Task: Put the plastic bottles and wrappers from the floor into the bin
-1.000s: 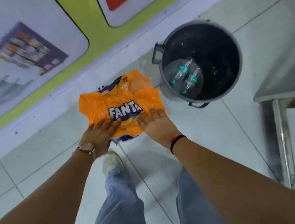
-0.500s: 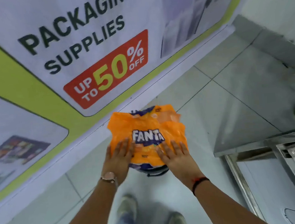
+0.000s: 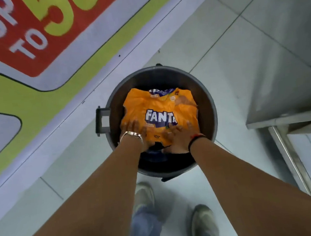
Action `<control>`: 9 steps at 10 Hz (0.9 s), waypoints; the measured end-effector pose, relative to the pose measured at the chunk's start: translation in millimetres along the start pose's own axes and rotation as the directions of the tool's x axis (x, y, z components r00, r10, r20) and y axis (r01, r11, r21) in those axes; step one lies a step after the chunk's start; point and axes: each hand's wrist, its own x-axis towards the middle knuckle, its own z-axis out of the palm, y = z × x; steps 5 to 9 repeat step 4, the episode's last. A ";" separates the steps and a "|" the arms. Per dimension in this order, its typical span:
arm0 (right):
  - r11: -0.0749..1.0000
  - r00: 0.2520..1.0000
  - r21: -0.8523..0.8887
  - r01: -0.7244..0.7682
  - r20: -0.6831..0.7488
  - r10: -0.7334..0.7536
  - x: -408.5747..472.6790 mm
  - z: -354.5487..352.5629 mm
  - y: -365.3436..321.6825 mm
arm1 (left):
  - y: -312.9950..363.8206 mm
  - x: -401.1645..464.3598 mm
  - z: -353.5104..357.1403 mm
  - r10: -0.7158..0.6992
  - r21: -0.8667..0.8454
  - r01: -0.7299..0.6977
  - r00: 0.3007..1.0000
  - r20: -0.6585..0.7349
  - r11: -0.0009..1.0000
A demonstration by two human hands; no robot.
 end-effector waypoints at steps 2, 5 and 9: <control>0.999 0.998 0.003 0.033 0.060 -0.034 -9.0 -8.5 -4.7 | 2.3 -7.1 -8.2 0.001 0.011 -0.001 0.999 -0.032 1.000; 0.997 0.789 -0.066 0.034 -0.611 -0.068 -67.8 -39.8 -4.5 | -16.7 -76.5 -50.0 0.042 -0.045 -0.080 0.831 -0.555 0.996; 0.997 0.789 -0.066 0.034 -0.611 -0.068 -67.8 -39.8 -4.5 | -16.7 -76.5 -50.0 0.042 -0.045 -0.080 0.831 -0.555 0.996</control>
